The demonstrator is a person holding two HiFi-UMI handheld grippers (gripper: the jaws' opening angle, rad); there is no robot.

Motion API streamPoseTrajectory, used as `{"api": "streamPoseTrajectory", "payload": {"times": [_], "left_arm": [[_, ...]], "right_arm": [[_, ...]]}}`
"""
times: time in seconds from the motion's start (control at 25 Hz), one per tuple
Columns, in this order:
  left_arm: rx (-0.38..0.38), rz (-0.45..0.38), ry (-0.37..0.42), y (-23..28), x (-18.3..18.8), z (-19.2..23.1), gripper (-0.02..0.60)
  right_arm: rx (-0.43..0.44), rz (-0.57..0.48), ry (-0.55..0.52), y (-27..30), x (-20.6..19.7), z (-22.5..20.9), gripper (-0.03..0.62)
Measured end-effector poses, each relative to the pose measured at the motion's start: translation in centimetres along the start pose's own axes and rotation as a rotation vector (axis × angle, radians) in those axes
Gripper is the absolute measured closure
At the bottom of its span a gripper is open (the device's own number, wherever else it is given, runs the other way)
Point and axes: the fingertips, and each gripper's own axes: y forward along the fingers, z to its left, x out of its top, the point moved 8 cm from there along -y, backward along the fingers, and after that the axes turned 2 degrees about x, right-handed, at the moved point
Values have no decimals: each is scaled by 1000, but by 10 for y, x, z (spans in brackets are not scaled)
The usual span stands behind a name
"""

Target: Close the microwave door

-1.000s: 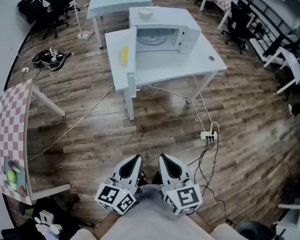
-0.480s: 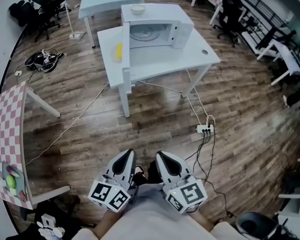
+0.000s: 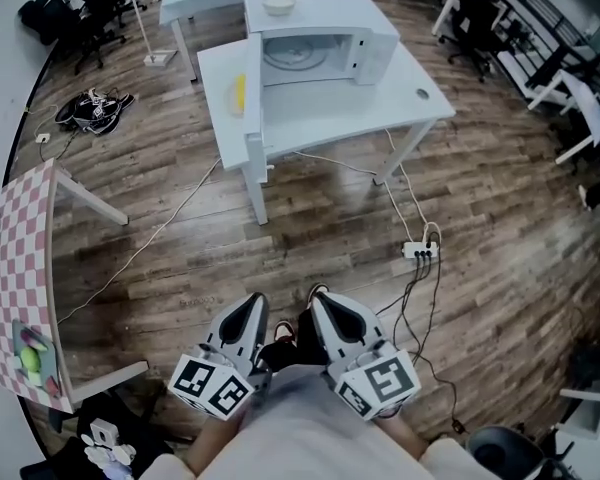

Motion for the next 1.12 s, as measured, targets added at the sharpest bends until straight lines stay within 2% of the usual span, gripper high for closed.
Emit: {"api": "streamPoseTrajectory", "payload": {"times": [0.2, 0.68, 0.92, 1.12], "left_arm": [[32, -18, -6, 17, 12, 8, 562], [66, -14, 1, 81, 29, 8, 563], [78, -8, 20, 114, 30, 5, 563], [99, -8, 71, 138, 35, 0, 563]], "right_arm": [[4, 24, 10, 17, 5, -19, 572], [-16, -3, 28, 49, 36, -84, 572], [-15, -1, 46, 60, 43, -118, 572], [3, -2, 60, 67, 50, -141, 572]]}}
